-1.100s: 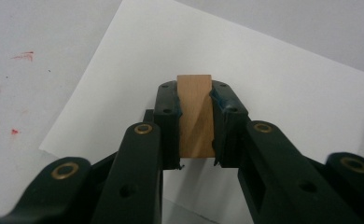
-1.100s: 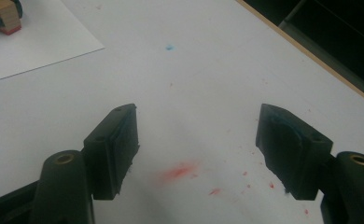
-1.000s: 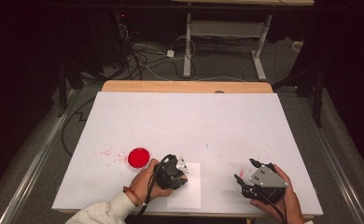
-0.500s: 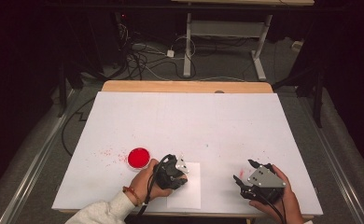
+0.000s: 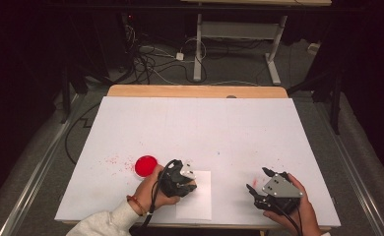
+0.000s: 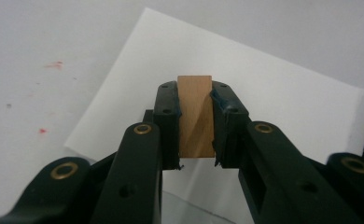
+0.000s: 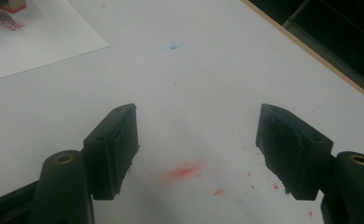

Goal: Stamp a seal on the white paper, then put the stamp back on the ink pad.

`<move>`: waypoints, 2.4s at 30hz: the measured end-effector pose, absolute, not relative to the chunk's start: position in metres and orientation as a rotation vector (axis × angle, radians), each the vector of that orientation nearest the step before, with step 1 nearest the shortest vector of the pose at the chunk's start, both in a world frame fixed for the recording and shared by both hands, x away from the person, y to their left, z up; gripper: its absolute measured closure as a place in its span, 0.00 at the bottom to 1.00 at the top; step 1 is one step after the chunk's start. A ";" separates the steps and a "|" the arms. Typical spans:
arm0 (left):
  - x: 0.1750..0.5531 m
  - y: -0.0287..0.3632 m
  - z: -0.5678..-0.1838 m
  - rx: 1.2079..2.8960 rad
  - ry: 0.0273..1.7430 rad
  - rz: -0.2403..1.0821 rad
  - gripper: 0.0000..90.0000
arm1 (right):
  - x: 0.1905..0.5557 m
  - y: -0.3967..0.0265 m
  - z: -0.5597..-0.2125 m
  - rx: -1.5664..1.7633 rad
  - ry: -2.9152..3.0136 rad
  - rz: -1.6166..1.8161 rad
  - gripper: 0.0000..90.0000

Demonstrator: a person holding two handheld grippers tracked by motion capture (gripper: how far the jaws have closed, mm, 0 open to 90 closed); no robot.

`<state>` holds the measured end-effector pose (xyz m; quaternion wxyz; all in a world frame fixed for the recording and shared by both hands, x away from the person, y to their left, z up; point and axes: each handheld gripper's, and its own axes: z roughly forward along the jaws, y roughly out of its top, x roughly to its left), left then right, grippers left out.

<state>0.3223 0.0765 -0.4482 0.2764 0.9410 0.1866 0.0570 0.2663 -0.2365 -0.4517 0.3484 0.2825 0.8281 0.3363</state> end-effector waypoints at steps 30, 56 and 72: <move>0.324 0.121 -0.421 2.442 0.571 0.241 0.81 | 0.275 -0.236 -0.452 0.739 2.148 0.878 0.33; 0.348 0.165 -0.415 2.437 0.719 0.302 0.81 | 0.269 -0.238 -0.451 0.734 2.142 0.873 0.33; 0.372 0.195 -0.438 2.516 0.866 0.245 0.79 | 0.268 -0.238 -0.452 0.728 2.154 0.870 0.33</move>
